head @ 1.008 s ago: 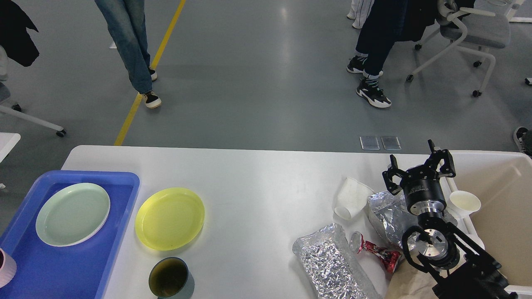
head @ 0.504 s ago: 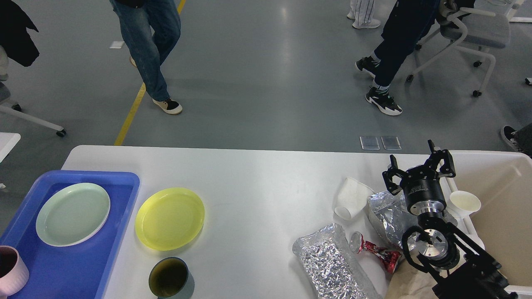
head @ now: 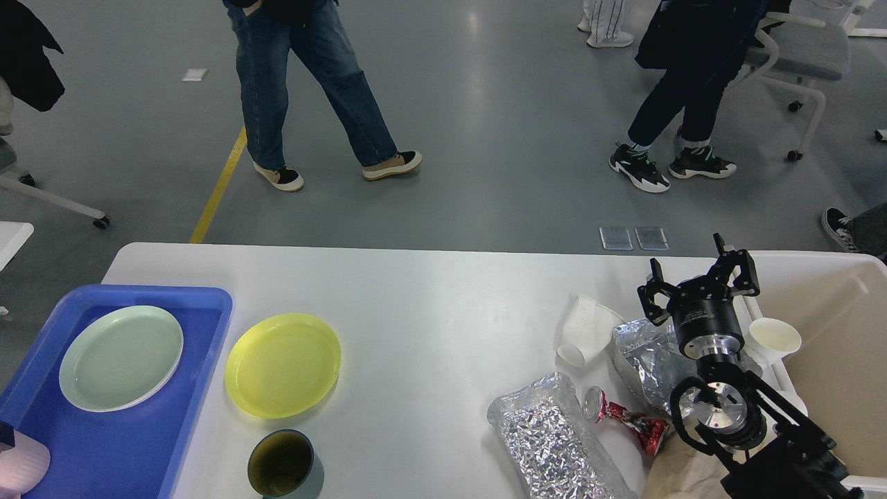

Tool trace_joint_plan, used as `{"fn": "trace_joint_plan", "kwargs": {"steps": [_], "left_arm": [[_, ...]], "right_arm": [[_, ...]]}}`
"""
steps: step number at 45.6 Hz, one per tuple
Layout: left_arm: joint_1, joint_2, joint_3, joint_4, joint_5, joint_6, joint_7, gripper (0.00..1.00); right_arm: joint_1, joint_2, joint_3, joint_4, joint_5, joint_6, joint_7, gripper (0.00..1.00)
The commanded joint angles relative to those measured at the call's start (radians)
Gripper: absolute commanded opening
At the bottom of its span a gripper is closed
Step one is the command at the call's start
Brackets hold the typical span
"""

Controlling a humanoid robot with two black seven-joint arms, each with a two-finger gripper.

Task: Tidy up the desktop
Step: 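Raise the left gripper up away from the table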

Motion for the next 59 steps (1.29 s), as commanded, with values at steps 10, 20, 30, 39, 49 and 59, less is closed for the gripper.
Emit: {"fn": "trace_joint_plan", "kwargs": {"steps": [10,20,30,39,49,59], "left_arm": [[-0.254,0.153,0.026,0.01,0.02,-0.4,0.001,0.97],[-0.585,0.176,0.009,0.177,0.016,-0.861,0.001,0.97],[-0.719,0.161,-0.146,0.183,0.0,-0.861,0.006,0.97],[-0.711,0.049,-0.422,0.18,-0.004,-0.861,0.219,0.96],[-0.57,-0.055,-0.719,0.178,-0.07,-0.861,0.328,0.97],[-0.522,-0.219,-0.638,0.178,-0.07,-0.696,0.328,0.97]], "right_arm": [[0.0,0.0,0.001,0.0,0.0,0.0,0.001,1.0],[0.0,0.0,0.0,0.0,0.0,0.0,0.001,1.0],[0.0,0.0,0.0,0.0,0.0,0.0,0.001,1.0],[0.0,0.0,0.0,0.0,0.0,0.0,0.001,1.0],[0.0,0.0,0.0,0.001,0.0,0.0,0.001,1.0],[0.0,0.003,0.0,0.001,0.0,0.0,0.001,1.0]]}}
